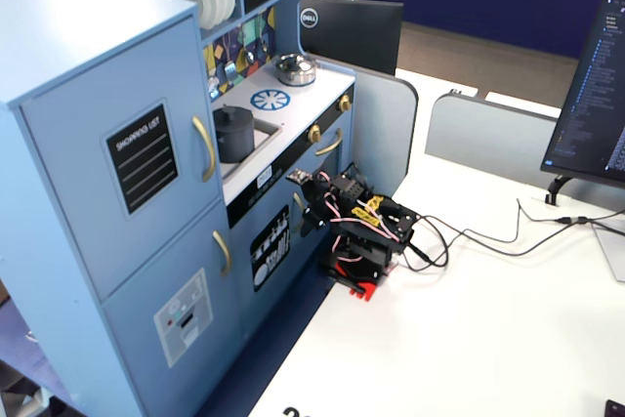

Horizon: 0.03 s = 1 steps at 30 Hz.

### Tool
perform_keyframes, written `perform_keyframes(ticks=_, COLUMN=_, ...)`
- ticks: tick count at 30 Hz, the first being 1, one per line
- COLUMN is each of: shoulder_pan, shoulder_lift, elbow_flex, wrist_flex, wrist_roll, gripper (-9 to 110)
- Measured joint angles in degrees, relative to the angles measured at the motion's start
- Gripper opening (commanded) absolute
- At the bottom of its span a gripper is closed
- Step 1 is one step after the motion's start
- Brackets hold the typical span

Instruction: Pick up the lid from the counter and put it on the gray recipient

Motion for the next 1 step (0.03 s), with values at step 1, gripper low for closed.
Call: perform_keyframes(ticks=1, shoulder_pan=0.0, shoulder_lift=0.0, elbow_flex=0.0, wrist_flex=0.0, wrist_roll=0.0, gripper=9)
